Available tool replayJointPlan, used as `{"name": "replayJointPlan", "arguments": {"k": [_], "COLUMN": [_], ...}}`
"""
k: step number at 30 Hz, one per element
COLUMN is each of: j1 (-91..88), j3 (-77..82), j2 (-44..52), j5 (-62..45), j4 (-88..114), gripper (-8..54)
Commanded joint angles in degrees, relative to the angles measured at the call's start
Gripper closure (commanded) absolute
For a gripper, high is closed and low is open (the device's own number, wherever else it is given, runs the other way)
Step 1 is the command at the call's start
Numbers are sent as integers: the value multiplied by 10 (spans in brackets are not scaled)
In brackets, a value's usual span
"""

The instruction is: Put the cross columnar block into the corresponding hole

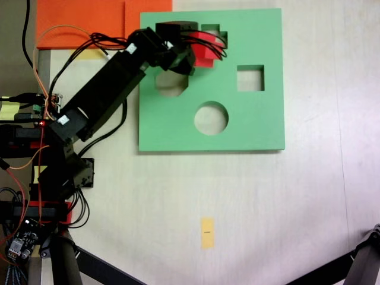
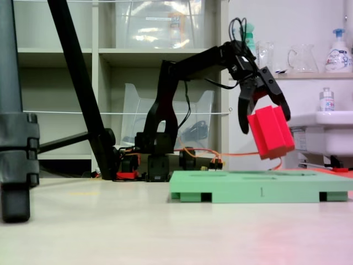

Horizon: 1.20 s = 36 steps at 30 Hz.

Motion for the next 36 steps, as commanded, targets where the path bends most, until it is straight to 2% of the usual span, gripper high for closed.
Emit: {"name": "replayJointPlan", "arguments": {"k": [1, 8, 14, 36], "j1": [-16, -29, -29, -48], "j3": [-57, -127, -129, -129], "j2": [-1, -68, -83, -105], "j5": [5, 2, -31, -33], "j4": [-48, -48, -45, 18], "gripper": [286, 286, 286, 286]}}
